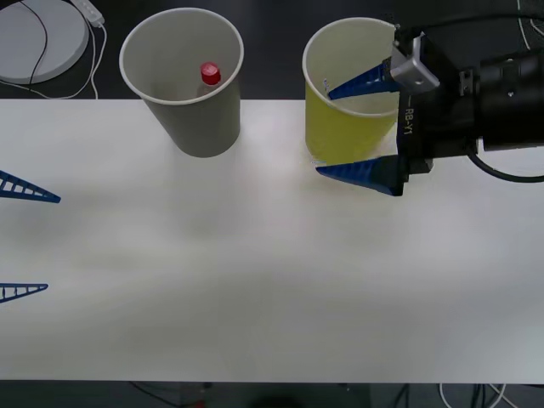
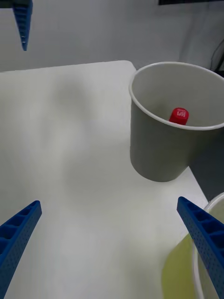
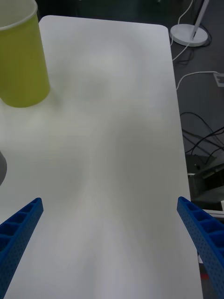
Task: Put the can into the green bin and the plastic bottle into the gray bin
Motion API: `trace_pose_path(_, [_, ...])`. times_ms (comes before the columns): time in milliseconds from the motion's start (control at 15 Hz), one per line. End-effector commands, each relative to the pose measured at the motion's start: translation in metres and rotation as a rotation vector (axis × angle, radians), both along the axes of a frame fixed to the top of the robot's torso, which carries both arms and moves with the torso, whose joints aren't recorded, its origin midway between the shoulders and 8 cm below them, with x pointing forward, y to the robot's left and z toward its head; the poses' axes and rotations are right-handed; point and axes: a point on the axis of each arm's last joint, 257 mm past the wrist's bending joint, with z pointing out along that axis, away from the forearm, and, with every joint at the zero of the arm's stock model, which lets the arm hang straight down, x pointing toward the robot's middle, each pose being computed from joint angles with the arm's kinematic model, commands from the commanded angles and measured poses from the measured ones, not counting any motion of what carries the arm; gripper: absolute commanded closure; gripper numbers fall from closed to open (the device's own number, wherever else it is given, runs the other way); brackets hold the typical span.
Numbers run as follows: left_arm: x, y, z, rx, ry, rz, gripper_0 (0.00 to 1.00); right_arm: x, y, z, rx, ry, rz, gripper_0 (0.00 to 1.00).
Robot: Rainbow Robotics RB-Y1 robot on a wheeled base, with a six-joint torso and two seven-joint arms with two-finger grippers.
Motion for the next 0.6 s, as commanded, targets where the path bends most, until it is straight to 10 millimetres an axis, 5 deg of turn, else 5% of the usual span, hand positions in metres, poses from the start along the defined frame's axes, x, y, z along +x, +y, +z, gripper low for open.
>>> trace_pose_path(67, [0.000,0.000,0.000,0.000,0.000,0.000,0.00,-0.013,-0.012,-0.015,0.003,-0.026,0.045,0.00])
trace_pose_path(600, [0.000,0.000,0.000,0.000,0.000,0.000,0.00,-0.054,-0.044,-0.056,-0.049,-0.070,0.175,0.00])
